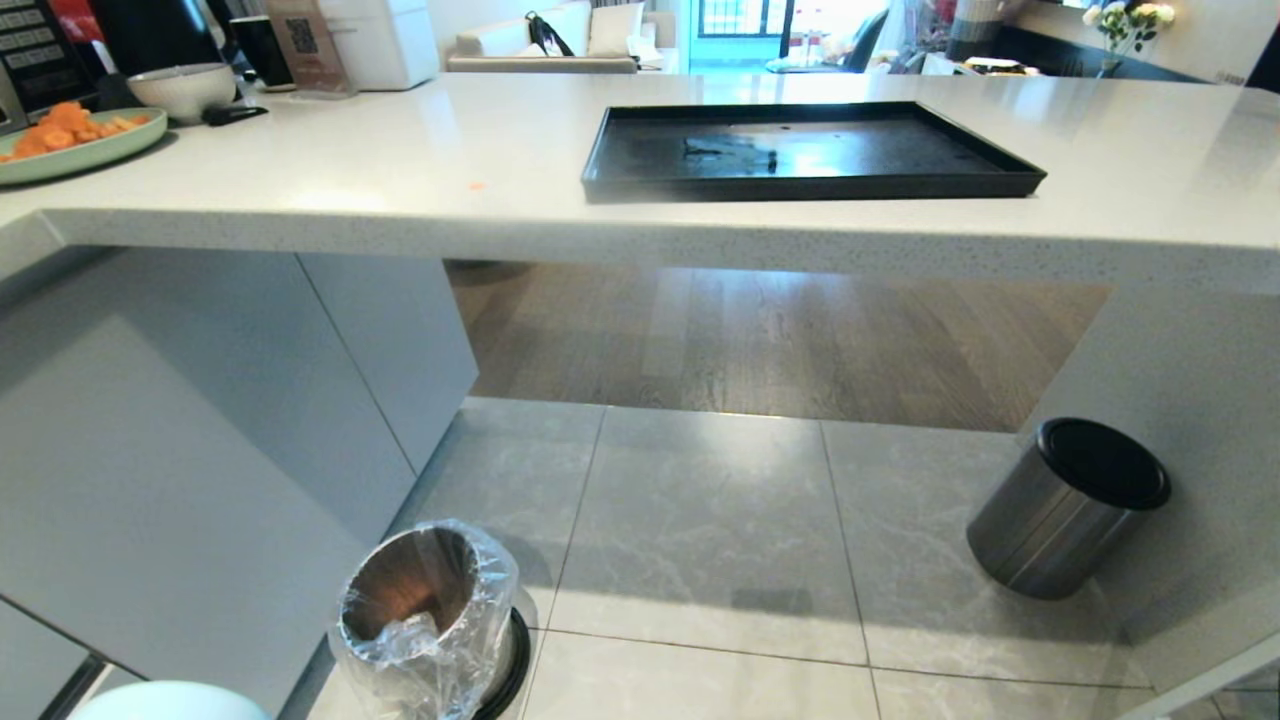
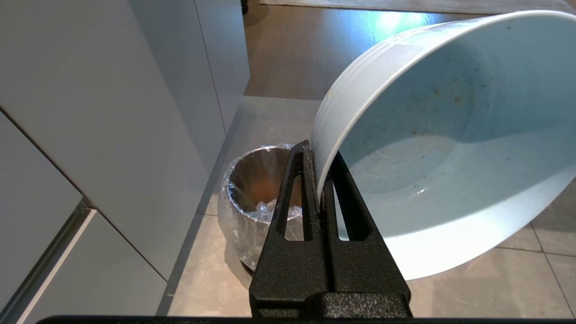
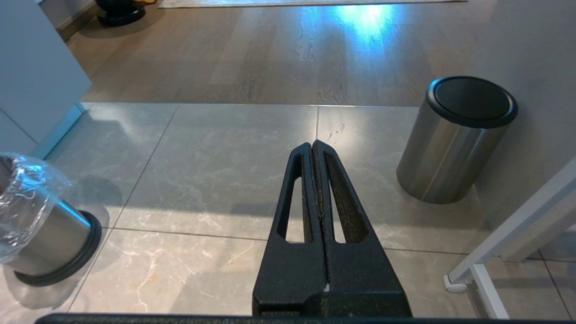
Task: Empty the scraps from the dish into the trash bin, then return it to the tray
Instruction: Put the bowl back to the table
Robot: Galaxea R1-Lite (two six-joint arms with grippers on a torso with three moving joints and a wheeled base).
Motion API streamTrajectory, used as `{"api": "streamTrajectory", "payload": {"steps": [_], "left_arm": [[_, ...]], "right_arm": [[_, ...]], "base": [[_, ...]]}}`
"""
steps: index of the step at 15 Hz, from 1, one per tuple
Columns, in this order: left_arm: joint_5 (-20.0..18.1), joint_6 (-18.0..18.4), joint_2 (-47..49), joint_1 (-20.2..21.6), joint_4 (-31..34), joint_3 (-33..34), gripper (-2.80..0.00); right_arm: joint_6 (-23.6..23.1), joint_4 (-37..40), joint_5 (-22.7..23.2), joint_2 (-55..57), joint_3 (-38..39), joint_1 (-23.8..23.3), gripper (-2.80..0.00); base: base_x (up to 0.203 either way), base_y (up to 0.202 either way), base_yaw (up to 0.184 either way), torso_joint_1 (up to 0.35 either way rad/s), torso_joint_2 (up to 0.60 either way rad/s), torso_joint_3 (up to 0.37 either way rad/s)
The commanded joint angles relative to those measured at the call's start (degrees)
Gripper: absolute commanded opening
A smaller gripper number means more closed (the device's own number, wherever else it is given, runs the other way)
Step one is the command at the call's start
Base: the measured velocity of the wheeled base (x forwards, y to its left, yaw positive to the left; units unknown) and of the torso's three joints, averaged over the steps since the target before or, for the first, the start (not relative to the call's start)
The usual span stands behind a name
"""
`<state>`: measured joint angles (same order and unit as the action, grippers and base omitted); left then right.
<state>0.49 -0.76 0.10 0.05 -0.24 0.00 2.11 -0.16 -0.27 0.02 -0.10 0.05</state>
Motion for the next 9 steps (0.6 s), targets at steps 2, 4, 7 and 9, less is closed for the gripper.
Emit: {"api": "streamTrajectory", "payload": {"steps": [2,4,7,9], "left_arm": [[0.04,-0.03,-0.01,-0.05,-0.02,0.00,-2.80],[0.04,-0.03,-0.01,0.03,-0.02,0.00,-2.80],[0.04,-0.03,-0.01,-0.05,-0.02,0.00,-2.80],[0.04,-0.03,-0.01,-0.05,-0.02,0.00,-2.80]], "right_arm": [[0.00,-0.02,0.00,-0.02,0.01,0.04,-2.80],[0.00,-0.02,0.00,-0.02,0.01,0.04,-2.80],[0.00,-0.02,0.00,-0.02,0.01,0.04,-2.80],[0.00,-0.02,0.00,-0.02,0.01,0.04,-2.80]], "base": [[0.000,0.000,0.000,0.000,0.00,0.000],[0.000,0.000,0.000,0.000,0.00,0.000],[0.000,0.000,0.000,0.000,0.00,0.000],[0.000,0.000,0.000,0.000,0.00,0.000]]}}
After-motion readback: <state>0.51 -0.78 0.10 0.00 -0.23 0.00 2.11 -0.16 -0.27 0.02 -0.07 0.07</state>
